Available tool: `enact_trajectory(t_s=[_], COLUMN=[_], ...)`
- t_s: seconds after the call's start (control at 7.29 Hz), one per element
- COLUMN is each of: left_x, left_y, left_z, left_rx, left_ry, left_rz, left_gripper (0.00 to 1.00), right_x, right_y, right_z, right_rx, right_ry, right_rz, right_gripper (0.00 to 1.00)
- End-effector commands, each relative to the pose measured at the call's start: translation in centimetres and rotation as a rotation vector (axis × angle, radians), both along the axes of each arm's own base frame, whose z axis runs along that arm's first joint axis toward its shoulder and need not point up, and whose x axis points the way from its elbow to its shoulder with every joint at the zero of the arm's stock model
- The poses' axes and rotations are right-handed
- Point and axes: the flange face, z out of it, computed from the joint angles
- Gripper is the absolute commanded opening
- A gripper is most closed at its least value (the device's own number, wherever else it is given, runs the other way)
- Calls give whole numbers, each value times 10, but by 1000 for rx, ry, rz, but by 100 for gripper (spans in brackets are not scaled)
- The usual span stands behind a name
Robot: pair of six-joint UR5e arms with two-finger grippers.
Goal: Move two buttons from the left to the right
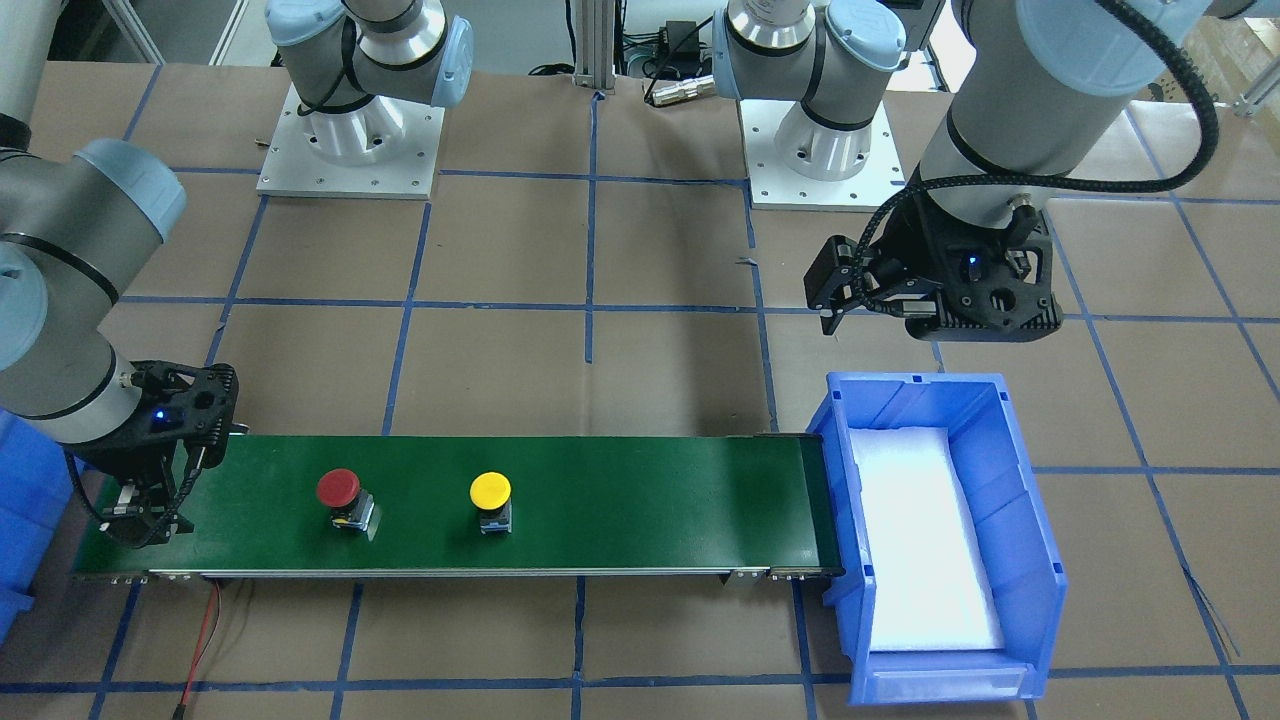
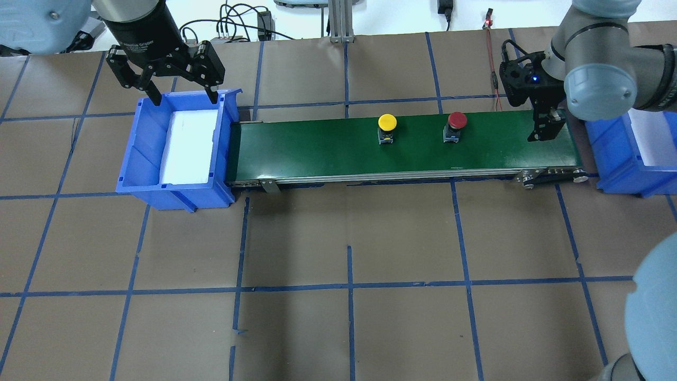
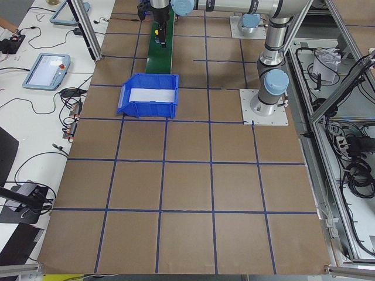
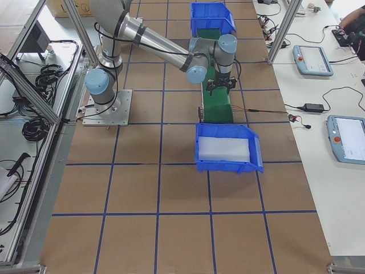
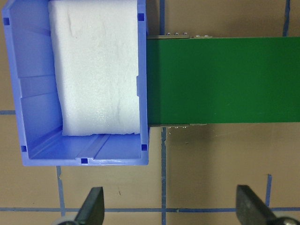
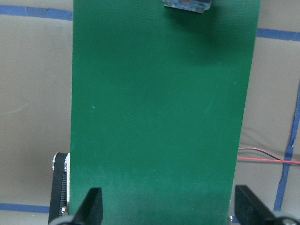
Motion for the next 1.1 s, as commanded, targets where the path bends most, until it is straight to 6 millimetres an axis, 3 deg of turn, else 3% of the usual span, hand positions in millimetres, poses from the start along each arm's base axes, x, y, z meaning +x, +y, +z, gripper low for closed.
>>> enact_trajectory(t_s=[0.0, 0.96], left_x=[0, 0], left_y=[0, 0], left_z=[0, -1], left_rx=[0, 2], left_ry=[0, 0], left_rz=[0, 0], left_gripper=[100, 100], right_x=[0, -1], right_y=[-1, 4], right_z=[-3, -4], right_rx=[5, 7], right_ry=[1, -18], right_rz=[3, -50], right_gripper=[100, 100])
